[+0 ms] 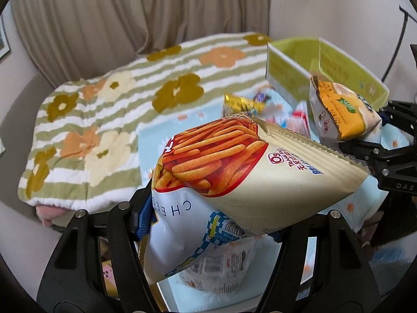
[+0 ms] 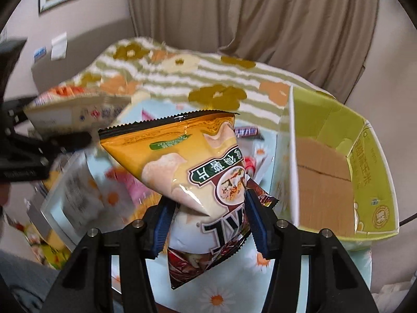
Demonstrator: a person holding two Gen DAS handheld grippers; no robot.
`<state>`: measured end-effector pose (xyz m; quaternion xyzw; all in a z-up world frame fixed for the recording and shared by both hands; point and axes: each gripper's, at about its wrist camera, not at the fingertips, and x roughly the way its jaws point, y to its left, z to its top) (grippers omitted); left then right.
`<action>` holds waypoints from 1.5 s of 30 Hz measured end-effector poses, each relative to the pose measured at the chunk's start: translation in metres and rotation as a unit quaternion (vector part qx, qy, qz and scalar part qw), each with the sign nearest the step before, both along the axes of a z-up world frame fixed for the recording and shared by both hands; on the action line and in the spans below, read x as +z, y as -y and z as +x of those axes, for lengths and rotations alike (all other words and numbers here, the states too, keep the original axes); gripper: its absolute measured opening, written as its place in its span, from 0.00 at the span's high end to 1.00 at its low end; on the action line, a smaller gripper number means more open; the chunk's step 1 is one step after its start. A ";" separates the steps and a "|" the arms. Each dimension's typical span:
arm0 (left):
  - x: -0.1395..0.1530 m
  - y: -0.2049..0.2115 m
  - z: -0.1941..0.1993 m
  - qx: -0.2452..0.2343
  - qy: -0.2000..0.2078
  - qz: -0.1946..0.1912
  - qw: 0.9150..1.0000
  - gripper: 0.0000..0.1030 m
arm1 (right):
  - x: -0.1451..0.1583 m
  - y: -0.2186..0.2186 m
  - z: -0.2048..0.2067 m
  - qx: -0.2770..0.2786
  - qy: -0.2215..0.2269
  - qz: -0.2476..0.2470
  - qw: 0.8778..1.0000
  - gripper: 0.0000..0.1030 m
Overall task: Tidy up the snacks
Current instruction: 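Carry both bags over the cardboard box and release them inside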
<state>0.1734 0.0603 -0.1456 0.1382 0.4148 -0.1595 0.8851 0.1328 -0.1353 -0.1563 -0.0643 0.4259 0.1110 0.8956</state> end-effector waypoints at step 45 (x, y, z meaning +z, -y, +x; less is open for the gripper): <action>-0.021 0.347 0.083 -0.117 -0.081 -0.007 0.990 0.00 | 0.028 0.279 0.084 -0.167 -0.062 0.098 0.979 0.51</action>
